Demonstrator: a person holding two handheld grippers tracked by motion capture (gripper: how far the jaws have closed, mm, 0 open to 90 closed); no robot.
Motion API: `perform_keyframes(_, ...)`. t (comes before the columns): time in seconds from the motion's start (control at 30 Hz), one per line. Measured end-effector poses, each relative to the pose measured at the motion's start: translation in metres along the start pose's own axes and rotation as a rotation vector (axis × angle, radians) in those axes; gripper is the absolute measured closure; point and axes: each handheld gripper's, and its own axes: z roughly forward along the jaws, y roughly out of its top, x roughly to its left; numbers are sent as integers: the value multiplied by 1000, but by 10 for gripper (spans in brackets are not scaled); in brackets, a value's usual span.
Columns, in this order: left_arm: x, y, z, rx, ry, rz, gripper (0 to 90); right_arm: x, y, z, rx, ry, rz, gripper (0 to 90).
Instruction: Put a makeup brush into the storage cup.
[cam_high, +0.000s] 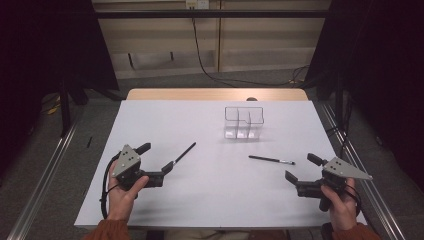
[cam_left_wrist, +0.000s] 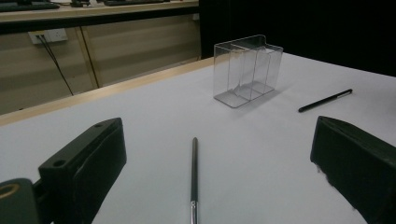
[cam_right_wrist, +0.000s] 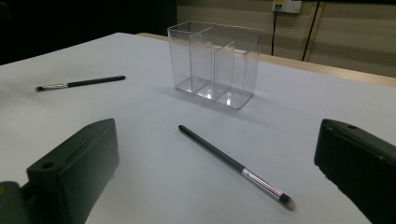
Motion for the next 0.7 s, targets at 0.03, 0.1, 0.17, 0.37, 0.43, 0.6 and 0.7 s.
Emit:
perform_keyframes(0.03, 1, 1, 3, -2, 3, -3, 35, 0, 0, 0, 1, 3, 4, 0)
perform_keyframes(0.1, 1, 2, 9, -6, 5, -10, 35, -1, 0, 1, 2, 1, 7, 0)
perform_keyframes(0.17, 2, 4, 16, -2, 13, 2, 35, -1, 0, 1, -2, 1, 8, 0)
perform_keyframes(0.37, 5, 11, 29, -1, 6, 13, 36, -1, 0, 1, 1, 8, 0, 0)
perform_keyframes(0.43, 8, 13, 33, 4, 3, 5, 37, -1, 0, 1, 1, 7, 1, 0)
perform_keyframes(0.6, 13, 16, 44, 19, 10, 4, 39, -1, 0, 1, 6, 5, -5, 0)
perform_keyframes(0.7, 14, 21, 50, 20, 14, 13, 39, -1, 0, 2, 3, 6, 1, 0)
